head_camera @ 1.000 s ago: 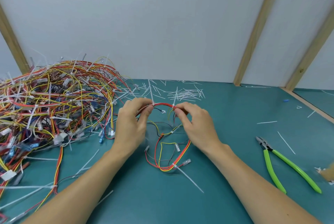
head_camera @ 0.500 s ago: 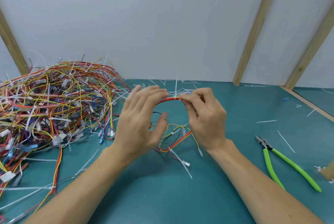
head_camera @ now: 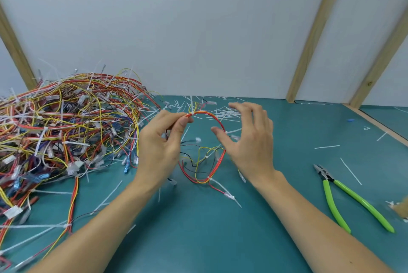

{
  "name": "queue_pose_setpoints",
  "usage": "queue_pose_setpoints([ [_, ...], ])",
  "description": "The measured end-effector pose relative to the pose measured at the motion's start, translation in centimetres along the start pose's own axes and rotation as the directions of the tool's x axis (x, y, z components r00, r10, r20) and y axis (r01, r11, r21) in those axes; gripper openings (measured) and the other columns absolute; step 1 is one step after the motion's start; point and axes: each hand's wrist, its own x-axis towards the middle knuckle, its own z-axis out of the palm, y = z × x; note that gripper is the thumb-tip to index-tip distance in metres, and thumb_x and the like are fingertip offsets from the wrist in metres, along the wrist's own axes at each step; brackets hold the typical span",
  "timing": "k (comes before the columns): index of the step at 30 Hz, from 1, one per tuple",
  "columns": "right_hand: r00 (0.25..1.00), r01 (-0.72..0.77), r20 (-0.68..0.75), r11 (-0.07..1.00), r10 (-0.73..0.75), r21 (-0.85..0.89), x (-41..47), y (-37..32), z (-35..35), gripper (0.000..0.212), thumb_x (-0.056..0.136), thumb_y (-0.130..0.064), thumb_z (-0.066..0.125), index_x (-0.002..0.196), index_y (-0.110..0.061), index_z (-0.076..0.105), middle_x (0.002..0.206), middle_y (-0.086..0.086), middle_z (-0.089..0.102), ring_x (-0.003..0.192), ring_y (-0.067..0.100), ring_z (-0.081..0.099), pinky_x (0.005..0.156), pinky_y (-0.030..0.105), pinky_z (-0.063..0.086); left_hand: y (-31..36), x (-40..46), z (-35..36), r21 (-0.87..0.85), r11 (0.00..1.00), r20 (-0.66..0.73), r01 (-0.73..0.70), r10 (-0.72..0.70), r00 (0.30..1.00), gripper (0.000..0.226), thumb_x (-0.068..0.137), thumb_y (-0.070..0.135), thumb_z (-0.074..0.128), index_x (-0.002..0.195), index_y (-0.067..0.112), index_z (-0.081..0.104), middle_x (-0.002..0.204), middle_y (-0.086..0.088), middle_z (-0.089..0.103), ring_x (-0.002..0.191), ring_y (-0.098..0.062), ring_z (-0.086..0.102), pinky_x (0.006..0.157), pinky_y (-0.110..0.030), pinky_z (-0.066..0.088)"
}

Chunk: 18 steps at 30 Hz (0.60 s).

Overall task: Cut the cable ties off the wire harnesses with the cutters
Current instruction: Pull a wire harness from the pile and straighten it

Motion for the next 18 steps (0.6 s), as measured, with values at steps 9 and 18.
queue_pose_setpoints([
  [9, 0.934, -0.333, 0.208, 0.921, 0.292, 0.203, -0.1, 1.5, 0.2, 0.05, 0.086, -0.055, 0.076, 0.055, -0.022, 0.055, 0.05, 0.0, 0.037, 0.053, 0.017, 0.029, 0.052, 0.033, 0.026, -0.8, -0.6, 0.4, 0.193, 0.93, 0.046, -0.312, 0.309, 0.95, 0.024, 0.099, 0.023, 0.058, 0.104, 0.01, 0.077, 0.082, 0.001, 0.055, 0.073, -0.02, 0.05, 0.065, -0.042, 0.042],
  [18, 0.916, -0.338, -0.073, 0.856, 0.395, 0.392, 0.1, 1.5, 0.0, 0.03, 0.101, -0.023, 0.062, 0.129, -0.032, 0.059, 0.122, -0.018, 0.067, 0.11, 0.001, 0.065, 0.092, 0.031, 0.053, -0.7, -0.6, 1.0, 0.223, 0.81, 0.271, -0.543, 0.483, 0.833, 0.018, 0.1, 0.025, 0.061, 0.104, 0.018, 0.077, 0.087, 0.0, 0.057, 0.072, -0.022, 0.049, 0.067, -0.032, 0.04],
])
